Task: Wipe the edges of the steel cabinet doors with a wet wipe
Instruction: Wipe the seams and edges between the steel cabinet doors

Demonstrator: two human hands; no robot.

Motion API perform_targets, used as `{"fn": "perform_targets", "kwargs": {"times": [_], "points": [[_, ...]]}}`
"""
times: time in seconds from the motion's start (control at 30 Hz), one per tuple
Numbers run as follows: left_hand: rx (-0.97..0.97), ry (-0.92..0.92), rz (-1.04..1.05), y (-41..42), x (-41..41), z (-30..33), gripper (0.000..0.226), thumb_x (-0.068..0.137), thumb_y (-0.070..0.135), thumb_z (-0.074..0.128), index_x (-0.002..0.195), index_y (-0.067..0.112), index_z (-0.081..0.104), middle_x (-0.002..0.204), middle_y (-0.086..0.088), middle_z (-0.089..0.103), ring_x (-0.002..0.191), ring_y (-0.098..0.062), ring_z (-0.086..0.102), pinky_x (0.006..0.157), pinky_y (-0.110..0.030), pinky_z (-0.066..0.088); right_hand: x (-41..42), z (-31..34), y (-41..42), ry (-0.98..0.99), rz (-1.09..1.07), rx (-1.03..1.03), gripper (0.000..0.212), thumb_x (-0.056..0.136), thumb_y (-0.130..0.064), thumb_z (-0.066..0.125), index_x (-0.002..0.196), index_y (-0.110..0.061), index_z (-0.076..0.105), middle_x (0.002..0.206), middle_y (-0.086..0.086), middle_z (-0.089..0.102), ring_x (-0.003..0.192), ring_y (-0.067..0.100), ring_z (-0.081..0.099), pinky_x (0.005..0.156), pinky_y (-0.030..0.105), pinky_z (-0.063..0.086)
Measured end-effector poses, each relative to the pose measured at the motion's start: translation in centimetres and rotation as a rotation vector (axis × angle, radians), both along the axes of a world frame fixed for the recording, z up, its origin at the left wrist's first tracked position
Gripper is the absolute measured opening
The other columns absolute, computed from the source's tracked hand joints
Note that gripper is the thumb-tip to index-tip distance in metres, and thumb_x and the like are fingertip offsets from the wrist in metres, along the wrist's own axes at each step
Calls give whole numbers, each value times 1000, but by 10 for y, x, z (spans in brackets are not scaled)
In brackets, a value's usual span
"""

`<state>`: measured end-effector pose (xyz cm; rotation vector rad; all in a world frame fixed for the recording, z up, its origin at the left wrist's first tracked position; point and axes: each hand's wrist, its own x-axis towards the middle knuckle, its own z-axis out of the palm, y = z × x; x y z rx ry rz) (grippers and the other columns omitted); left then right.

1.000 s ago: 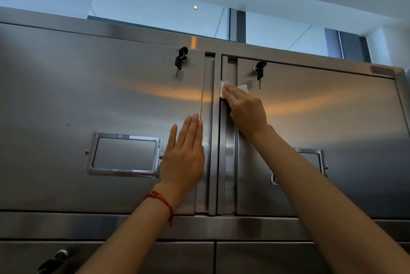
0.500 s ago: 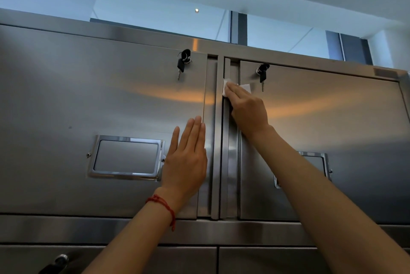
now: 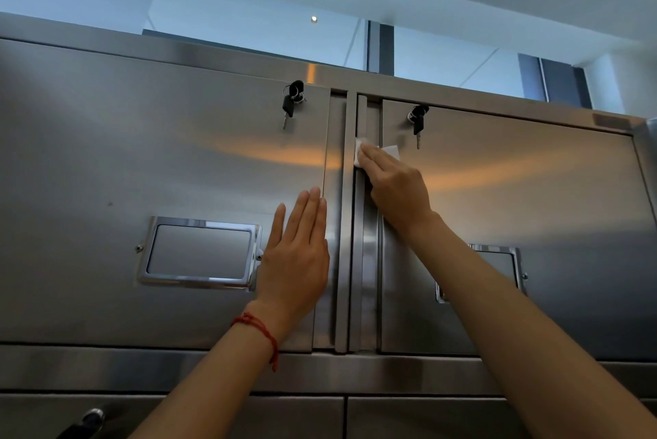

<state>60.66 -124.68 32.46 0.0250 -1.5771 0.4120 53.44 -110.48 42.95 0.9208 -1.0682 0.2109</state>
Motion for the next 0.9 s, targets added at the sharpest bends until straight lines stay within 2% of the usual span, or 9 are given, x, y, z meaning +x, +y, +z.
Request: {"fn": "perform_targets", "kwargs": {"times": [0.23,0.5,0.9], "points": [[-5,-7,15,-1,-1,0,51,91,20,29,136,-3,40,144,-21,35,133,-35,33,105,-55,33,5,17,-1,-39,-16,5,32,72,14,68,104,13,64,108,27,64,94,39,65,66,51,57],[-4,-3,9,-1,0,0,52,90,19,29,135,-4,40,143,-22,36,133,-35,34,104,-56,34,-7,-2,3,52,-19,27,34,70,12,72,103,10,67,107,25,66,96,34,66,72,44,58],[-8,11,21,0,0,0,51,90,18,30,135,-3,41,143,-21,36,133,-34,34,105,-55,34,-5,28,12,95,-145,93,43,64,15,76,105,9,66,110,26,64,98,36,65,70,46,57]]}}
